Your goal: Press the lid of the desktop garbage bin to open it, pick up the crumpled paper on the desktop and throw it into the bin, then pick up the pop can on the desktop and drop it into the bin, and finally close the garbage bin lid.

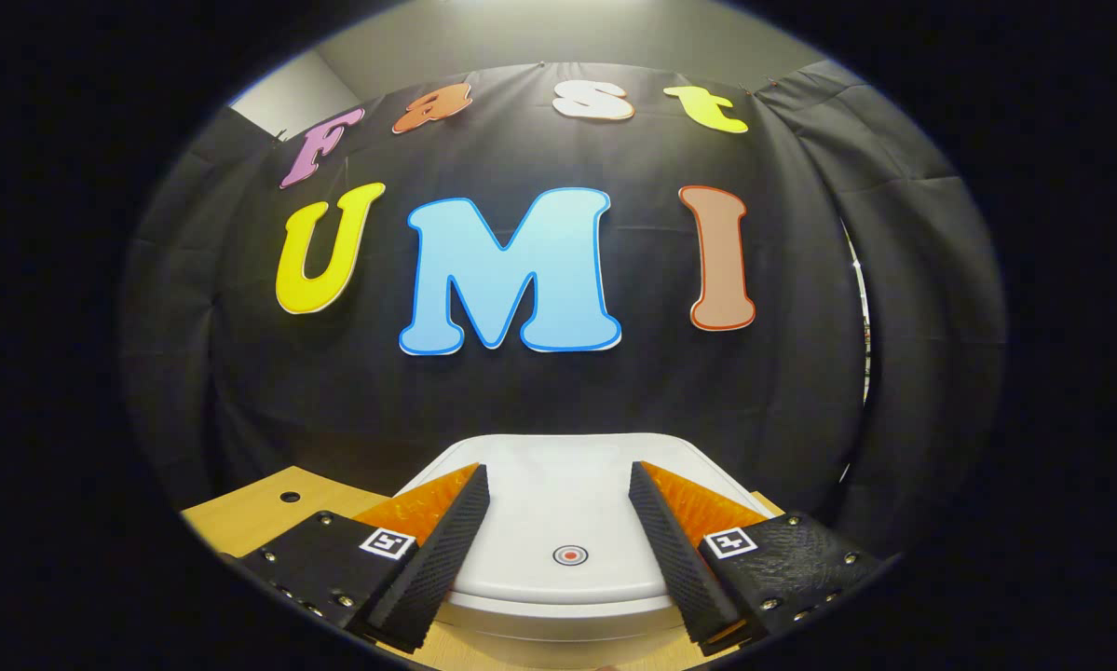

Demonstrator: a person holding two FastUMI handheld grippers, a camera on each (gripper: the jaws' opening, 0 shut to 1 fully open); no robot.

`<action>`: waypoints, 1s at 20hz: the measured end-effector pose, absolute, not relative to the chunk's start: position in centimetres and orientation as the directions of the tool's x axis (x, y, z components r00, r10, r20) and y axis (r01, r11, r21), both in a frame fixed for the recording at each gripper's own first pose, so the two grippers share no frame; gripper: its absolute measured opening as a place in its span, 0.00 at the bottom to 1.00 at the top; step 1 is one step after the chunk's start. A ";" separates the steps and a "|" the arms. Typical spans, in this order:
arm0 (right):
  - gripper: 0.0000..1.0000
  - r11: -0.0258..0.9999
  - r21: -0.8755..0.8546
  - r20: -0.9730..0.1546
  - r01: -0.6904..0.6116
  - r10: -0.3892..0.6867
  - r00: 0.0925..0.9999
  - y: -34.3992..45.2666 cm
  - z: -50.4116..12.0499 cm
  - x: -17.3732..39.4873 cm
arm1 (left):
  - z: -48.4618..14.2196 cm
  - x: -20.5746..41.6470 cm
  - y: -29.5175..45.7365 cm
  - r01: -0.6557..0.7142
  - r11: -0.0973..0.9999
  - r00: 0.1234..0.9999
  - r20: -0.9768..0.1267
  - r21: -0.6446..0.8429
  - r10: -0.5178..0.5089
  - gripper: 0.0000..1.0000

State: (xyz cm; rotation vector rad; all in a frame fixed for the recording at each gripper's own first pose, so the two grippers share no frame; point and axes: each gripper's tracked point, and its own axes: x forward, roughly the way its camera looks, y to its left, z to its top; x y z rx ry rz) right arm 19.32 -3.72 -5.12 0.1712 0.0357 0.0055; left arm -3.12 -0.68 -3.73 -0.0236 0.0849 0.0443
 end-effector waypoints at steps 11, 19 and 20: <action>0.96 0.989 0.115 -0.042 -0.093 0.098 0.994 -3.2 -1.6 11.7 | -1.4 -2.3 -4.6 -0.101 0.995 0.994 -0.045 -0.008 0.100 0.89; 0.96 0.976 0.158 0.022 -0.149 0.147 0.989 -1.5 1.0 2.1 | -0.2 -0.8 -6.1 -0.043 0.999 0.999 0.006 -0.018 0.043 0.94; 0.96 0.976 0.158 0.018 -0.152 0.151 0.988 -1.1 0.7 1.3 | -0.4 -0.9 -5.9 -0.038 0.999 0.999 0.006 -0.017 0.038 0.94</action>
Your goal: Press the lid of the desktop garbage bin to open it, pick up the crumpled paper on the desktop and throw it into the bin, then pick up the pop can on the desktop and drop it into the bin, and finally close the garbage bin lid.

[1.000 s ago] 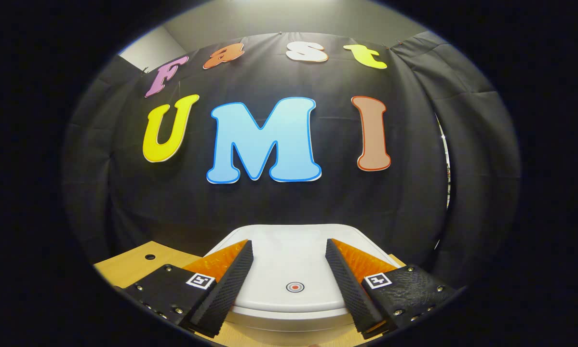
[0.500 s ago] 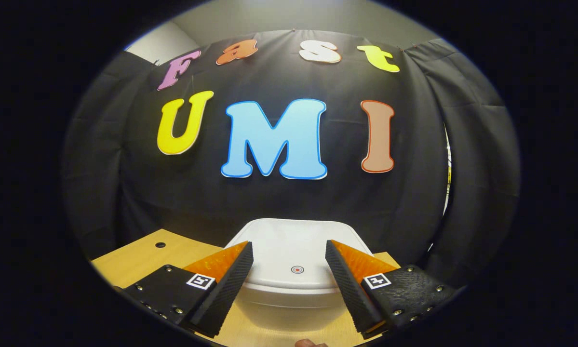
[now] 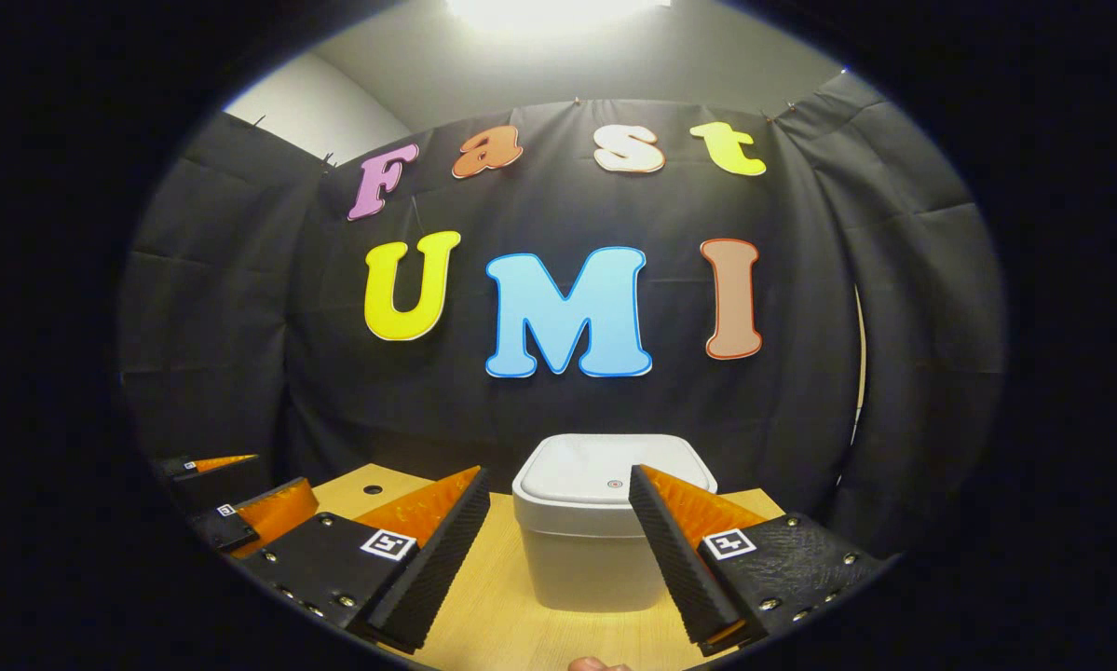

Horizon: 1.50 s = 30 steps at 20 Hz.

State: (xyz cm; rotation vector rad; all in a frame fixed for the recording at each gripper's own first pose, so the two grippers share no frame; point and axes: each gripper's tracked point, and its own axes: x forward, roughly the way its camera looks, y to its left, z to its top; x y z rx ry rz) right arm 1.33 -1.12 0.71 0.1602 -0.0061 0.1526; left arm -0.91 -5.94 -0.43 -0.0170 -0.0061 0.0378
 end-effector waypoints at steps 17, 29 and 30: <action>0.96 0.995 0.084 -0.070 -0.061 0.067 0.995 2.9 -0.5 -3.7 | 0.2 -1.7 -1.6 0.067 0.998 0.997 0.048 0.016 -0.067 0.89; 0.96 0.991 0.088 0.018 -0.101 0.099 0.995 0.1 0.9 -4.3 | 0.9 -2.8 -4.6 0.032 0.999 0.997 0.075 -0.020 -0.030 0.94; 0.96 0.990 0.088 0.019 -0.113 0.112 0.994 -0.5 0.5 -4.2 | 0.8 -3.1 -4.9 0.013 1.000 0.997 0.077 -0.027 -0.011 0.94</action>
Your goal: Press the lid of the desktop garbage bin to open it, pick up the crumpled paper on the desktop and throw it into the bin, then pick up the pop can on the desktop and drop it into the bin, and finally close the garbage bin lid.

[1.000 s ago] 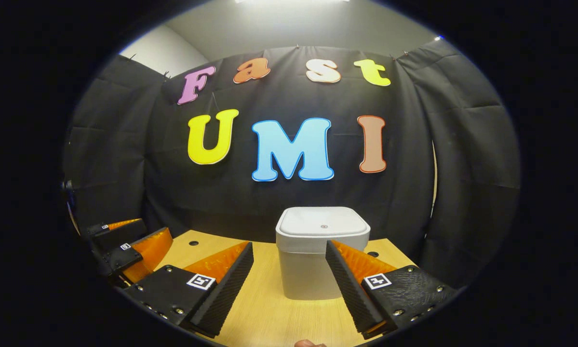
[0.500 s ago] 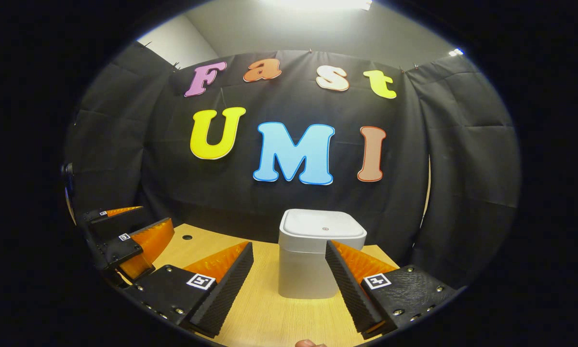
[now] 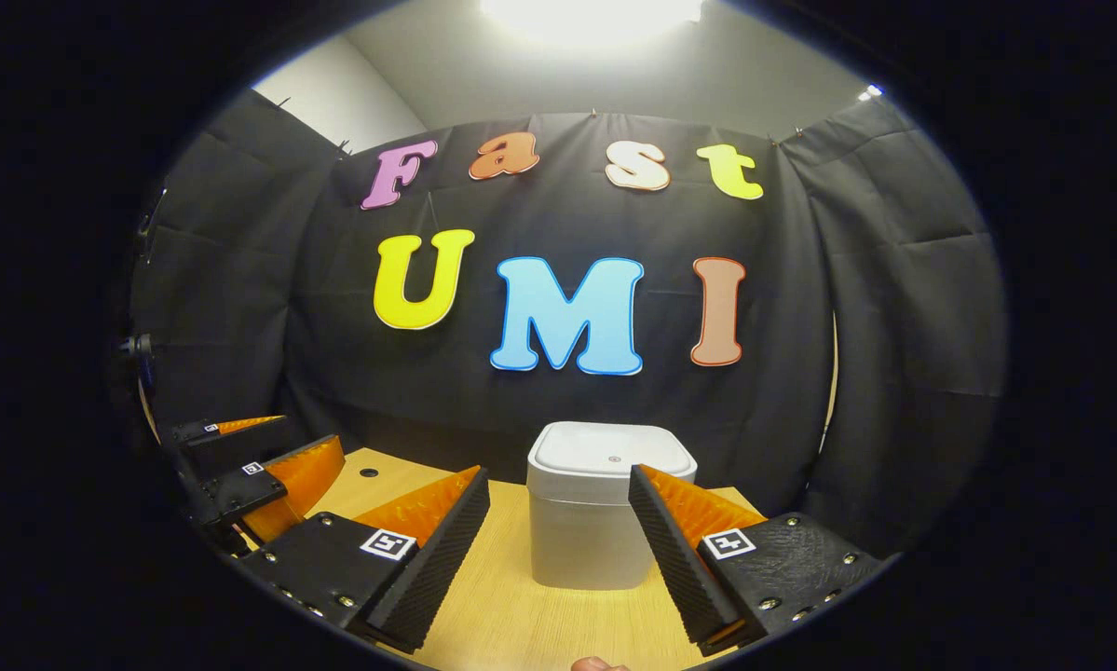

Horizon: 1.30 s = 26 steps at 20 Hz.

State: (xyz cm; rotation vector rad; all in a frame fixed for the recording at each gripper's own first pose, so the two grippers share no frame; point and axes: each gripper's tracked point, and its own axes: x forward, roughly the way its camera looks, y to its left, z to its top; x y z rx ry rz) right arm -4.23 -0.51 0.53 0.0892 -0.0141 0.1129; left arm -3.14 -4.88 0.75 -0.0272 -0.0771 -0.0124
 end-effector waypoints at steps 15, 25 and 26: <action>0.96 0.978 0.165 0.076 -0.127 0.116 0.990 -11.0 -0.4 -5.8 | -0.8 -3.6 -15.3 -0.034 0.999 0.999 0.030 -0.024 0.035 0.89; 0.96 0.988 0.088 0.061 -0.126 0.121 0.991 -18.0 -1.8 -6.6 | 0.9 -4.6 -25.2 -0.006 1.000 0.999 0.050 -0.027 0.007 0.92; 0.96 0.989 0.073 0.073 -0.132 0.127 0.989 -18.3 -1.6 -6.7 | 1.2 -4.7 -26.0 -0.001 1.000 0.999 0.052 -0.018 0.002 0.89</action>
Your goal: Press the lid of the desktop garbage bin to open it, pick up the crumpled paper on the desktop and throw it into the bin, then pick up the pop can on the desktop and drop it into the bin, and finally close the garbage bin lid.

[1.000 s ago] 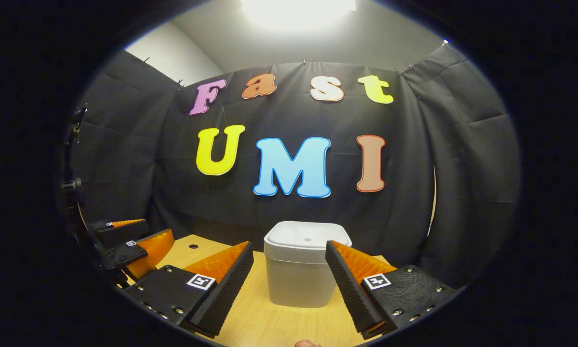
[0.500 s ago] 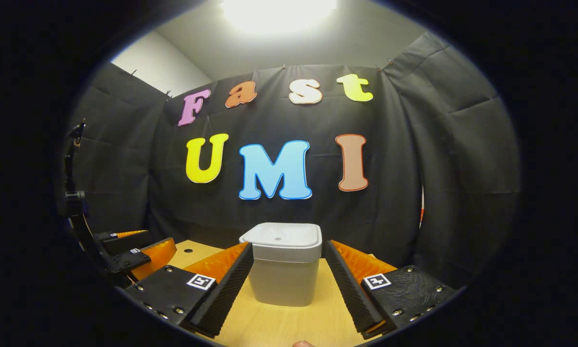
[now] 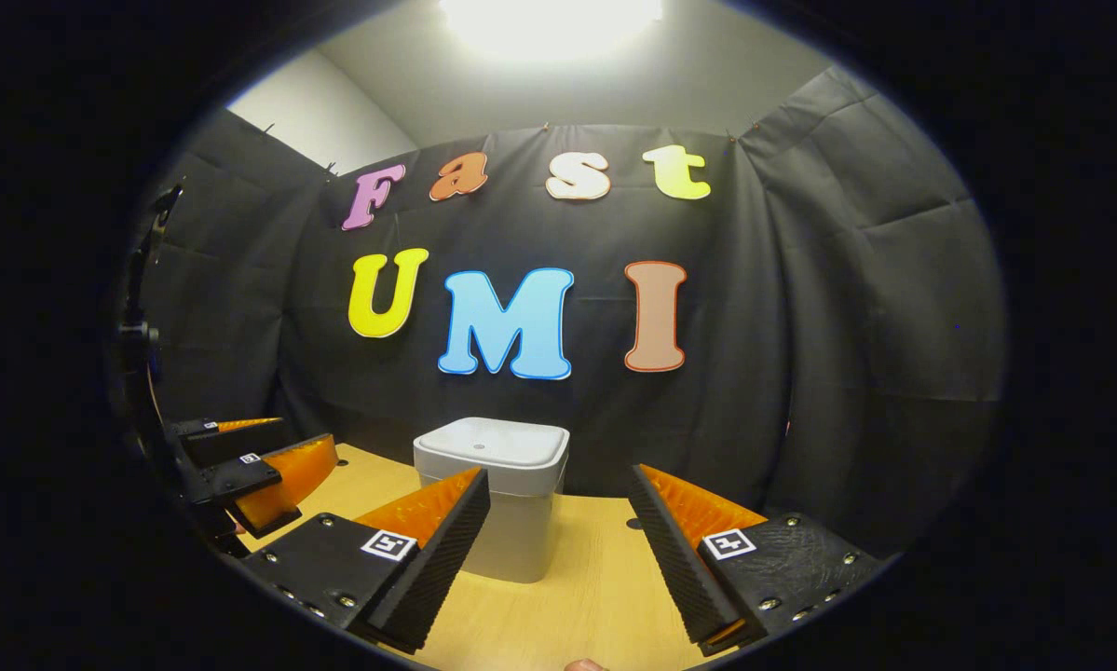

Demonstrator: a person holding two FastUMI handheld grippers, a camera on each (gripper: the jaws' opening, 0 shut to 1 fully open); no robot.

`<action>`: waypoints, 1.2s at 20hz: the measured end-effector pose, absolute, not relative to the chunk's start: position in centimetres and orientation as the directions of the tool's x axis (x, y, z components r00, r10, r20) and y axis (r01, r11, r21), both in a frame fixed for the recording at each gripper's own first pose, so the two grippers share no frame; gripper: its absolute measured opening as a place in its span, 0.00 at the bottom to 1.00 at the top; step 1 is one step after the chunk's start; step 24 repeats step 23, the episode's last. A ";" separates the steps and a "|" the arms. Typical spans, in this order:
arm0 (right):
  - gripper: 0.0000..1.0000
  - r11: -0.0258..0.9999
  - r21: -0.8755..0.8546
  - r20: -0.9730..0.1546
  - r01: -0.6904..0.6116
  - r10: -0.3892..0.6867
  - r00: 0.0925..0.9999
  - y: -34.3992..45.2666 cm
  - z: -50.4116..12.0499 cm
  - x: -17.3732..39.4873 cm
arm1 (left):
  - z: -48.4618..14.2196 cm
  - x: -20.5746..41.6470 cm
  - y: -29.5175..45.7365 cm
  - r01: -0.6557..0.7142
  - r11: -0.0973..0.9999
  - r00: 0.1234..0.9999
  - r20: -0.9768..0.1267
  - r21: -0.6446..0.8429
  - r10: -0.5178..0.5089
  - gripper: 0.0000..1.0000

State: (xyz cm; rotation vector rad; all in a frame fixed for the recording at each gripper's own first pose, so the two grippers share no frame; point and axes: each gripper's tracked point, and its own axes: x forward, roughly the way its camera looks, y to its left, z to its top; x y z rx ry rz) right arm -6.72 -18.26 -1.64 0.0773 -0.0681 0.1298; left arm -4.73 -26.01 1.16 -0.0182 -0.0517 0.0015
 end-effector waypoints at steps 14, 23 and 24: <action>0.96 0.964 0.070 0.109 -0.255 0.247 0.963 -15.6 -0.3 -6.2 | 3.1 -7.4 -25.7 -0.037 0.998 0.997 0.068 -0.043 0.040 0.94; 0.96 0.967 0.048 0.162 -0.249 0.238 0.958 -16.1 1.2 -7.7 | 3.8 -9.2 -24.2 -0.075 0.996 0.994 0.079 -0.042 0.078 0.94; 0.96 0.967 0.048 0.162 -0.249 0.238 0.958 -16.1 1.2 -7.7 | 3.8 -9.2 -24.2 -0.075 0.996 0.994 0.079 -0.042 0.078 0.94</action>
